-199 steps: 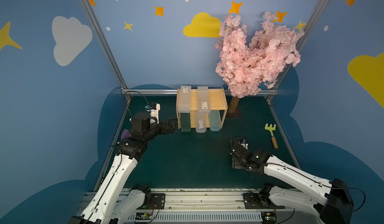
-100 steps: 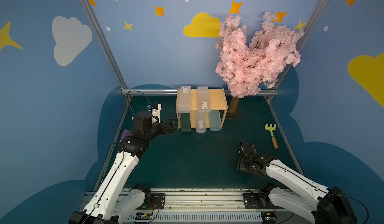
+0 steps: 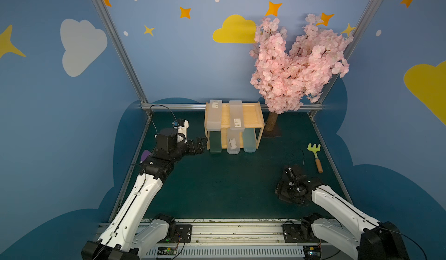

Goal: Remove the pencil cases from the shelf
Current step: Place the pencil case at the center of the board.

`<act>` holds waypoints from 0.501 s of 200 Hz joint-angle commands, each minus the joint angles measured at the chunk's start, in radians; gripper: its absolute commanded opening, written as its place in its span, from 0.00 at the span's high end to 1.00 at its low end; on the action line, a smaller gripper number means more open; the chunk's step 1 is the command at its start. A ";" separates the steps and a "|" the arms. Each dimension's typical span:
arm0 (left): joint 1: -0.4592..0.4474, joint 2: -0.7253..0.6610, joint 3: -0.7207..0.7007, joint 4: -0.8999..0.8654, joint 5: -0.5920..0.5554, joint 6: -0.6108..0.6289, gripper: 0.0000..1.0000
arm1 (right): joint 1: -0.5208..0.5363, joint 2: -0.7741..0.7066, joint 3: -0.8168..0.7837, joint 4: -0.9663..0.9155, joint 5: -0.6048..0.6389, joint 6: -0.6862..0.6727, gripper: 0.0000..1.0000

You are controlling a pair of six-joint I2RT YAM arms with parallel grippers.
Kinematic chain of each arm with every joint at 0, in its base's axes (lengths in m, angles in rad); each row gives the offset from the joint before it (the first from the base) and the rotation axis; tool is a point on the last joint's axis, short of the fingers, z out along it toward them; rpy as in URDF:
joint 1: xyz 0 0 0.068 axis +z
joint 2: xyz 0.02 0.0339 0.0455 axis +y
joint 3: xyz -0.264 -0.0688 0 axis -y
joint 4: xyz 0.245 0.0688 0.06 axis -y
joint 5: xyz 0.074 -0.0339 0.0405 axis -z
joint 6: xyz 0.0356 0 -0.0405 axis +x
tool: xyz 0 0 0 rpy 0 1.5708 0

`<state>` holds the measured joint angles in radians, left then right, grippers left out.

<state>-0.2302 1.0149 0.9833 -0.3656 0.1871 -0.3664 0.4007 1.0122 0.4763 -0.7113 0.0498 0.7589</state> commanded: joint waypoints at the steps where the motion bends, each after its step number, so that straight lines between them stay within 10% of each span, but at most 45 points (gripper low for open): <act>1: -0.001 0.005 -0.006 0.013 0.003 0.016 0.00 | -0.008 0.003 0.100 -0.079 0.000 -0.030 0.02; 100: -0.001 0.013 0.005 -0.010 -0.012 0.049 0.00 | -0.210 0.440 0.464 -0.198 0.045 -0.249 0.02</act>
<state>-0.2302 1.0290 0.9833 -0.3664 0.1860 -0.3538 0.2199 1.3159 0.8406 -0.8017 0.1184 0.5964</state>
